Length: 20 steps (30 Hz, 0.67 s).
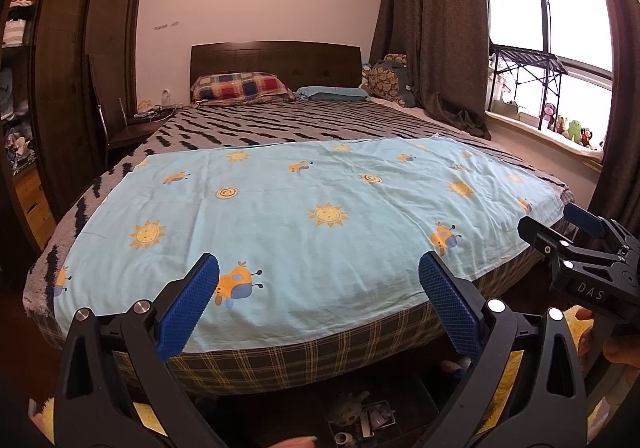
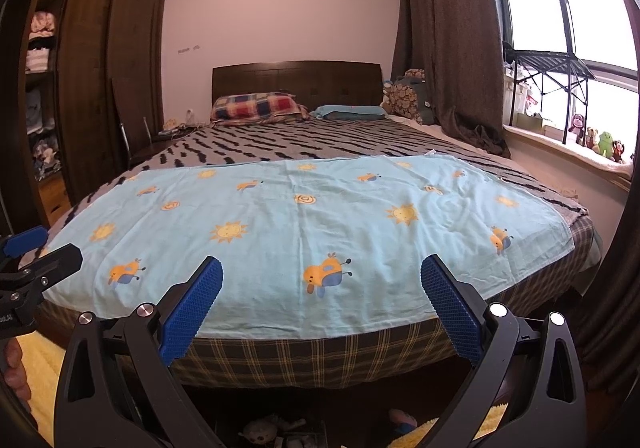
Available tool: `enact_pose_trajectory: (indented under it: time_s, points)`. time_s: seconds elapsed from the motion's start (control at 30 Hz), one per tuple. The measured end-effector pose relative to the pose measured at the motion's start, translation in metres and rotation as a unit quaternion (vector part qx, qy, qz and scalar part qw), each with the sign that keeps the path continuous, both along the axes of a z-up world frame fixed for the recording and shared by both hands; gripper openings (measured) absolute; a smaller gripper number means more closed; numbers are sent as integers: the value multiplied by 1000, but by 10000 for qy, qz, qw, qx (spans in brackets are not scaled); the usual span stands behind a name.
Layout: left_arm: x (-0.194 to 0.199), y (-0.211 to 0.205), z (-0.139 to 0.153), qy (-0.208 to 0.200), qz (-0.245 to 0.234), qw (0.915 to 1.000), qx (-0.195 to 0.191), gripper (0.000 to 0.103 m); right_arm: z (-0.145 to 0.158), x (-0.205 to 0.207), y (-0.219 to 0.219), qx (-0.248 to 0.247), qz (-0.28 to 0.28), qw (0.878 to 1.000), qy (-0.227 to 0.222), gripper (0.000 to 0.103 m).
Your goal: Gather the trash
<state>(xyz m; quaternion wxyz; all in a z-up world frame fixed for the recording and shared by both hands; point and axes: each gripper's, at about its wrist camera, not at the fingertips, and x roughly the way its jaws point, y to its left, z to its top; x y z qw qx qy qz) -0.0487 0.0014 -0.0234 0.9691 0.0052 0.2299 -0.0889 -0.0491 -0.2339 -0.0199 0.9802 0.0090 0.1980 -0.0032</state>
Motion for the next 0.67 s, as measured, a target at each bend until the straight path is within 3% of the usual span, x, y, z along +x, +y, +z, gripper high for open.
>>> enact_pose_trajectory:
  time_s: [0.17,0.67]
  points:
    - [3,5,-3,88,-124,9995,-278,95,-2,3,-1,13,-15,10000,41,100]
    - [17,7,-9,231,-24,9994,-269,95,-8,16,-9,41,-72,9998,162,100]
